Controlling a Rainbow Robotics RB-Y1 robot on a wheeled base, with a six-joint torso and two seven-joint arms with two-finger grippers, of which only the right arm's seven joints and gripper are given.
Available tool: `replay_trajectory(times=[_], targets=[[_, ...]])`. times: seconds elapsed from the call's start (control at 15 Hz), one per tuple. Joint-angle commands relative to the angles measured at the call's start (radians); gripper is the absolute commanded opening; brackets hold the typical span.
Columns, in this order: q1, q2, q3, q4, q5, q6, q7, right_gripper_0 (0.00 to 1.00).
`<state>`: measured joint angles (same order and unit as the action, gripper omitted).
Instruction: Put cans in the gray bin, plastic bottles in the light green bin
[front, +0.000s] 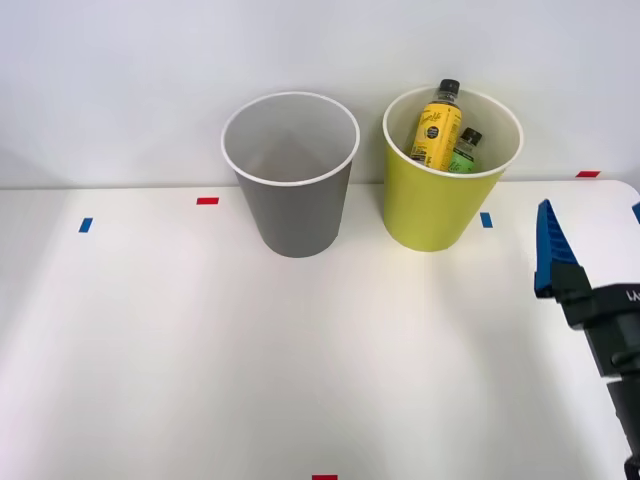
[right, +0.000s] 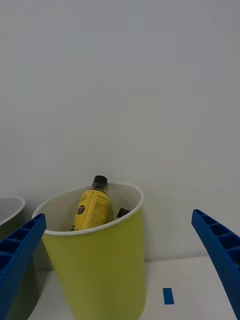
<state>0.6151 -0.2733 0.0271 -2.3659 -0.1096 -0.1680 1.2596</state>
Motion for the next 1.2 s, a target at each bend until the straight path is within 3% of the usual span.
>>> replay_trajectory(times=[0.07, 0.47, 1.0, 1.2], targets=[[0.132, 0.037, 0.028, -0.004, 0.01, -0.061, 0.008, 1.0], [0.287, 0.103, 0.054, -0.003, 0.041, -0.067, 0.038, 1.0], [0.384, 0.132, 0.074, 0.001, 0.068, -0.14, 0.06, 1.0], [0.367, 0.163, 0.076, 0.093, 0.067, -0.237, 0.061, 1.0]])
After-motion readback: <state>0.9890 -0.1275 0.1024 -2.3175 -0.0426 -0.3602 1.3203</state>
